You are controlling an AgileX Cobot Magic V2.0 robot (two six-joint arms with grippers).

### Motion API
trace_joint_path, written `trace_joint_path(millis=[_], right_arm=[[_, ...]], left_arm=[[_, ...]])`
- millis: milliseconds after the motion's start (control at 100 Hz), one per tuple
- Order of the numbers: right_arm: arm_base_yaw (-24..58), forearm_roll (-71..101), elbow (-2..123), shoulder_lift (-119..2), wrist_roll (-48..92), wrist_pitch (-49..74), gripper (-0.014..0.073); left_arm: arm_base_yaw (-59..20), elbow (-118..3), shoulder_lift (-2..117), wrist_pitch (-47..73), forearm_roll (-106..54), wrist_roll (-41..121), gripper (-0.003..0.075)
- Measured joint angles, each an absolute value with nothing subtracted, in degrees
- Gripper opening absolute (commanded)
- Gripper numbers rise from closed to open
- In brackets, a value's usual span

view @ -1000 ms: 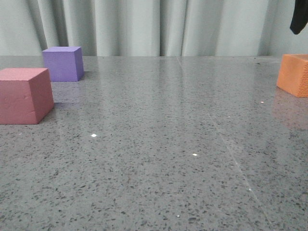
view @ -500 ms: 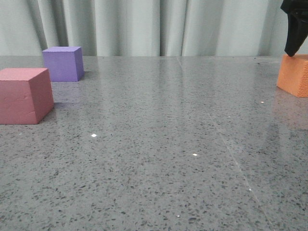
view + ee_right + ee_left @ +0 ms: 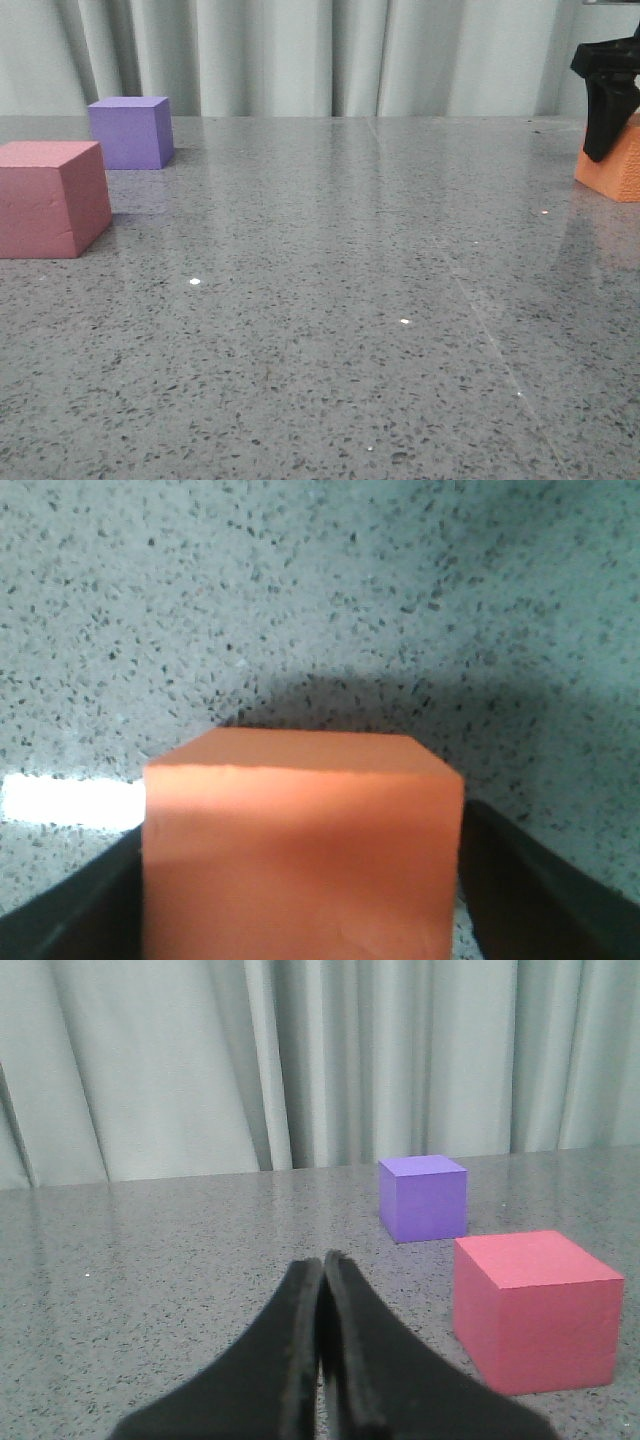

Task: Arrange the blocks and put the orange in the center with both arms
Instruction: 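Lower the right gripper over the orange cube and close on it, then carry the orange cube with the right gripper to the table center and release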

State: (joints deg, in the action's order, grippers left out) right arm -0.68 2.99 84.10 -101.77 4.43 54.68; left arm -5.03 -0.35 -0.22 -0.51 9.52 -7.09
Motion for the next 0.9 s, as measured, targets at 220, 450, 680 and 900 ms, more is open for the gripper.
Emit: trace_joint_path(millis=[220,450,680,900], right_arm=[[-0.68,2.99,84.10,-101.84,4.43,55.05,0.0204],[-0.04,5.64,84.35,-99.12,4.29,57.62,0.0206],[7.62,7.18,87.57,-94.44,-1.19,58.04,0.0206],[18.86,5.41,92.28,-96.11,-8.86,57.16,0.0206]], left_arm=[[-5.03,-0.35,-0.22,-0.51,9.52,-7.09,-0.0019],[-5.03,-0.35,-0.22,-0.51,9.52,-7.09,-0.0019],[-5.03,-0.35,-0.22,-0.51,9.52,-7.09,-0.0019],[-5.03,-0.35,-0.22,-0.51,9.52,-7.09,-0.0019]])
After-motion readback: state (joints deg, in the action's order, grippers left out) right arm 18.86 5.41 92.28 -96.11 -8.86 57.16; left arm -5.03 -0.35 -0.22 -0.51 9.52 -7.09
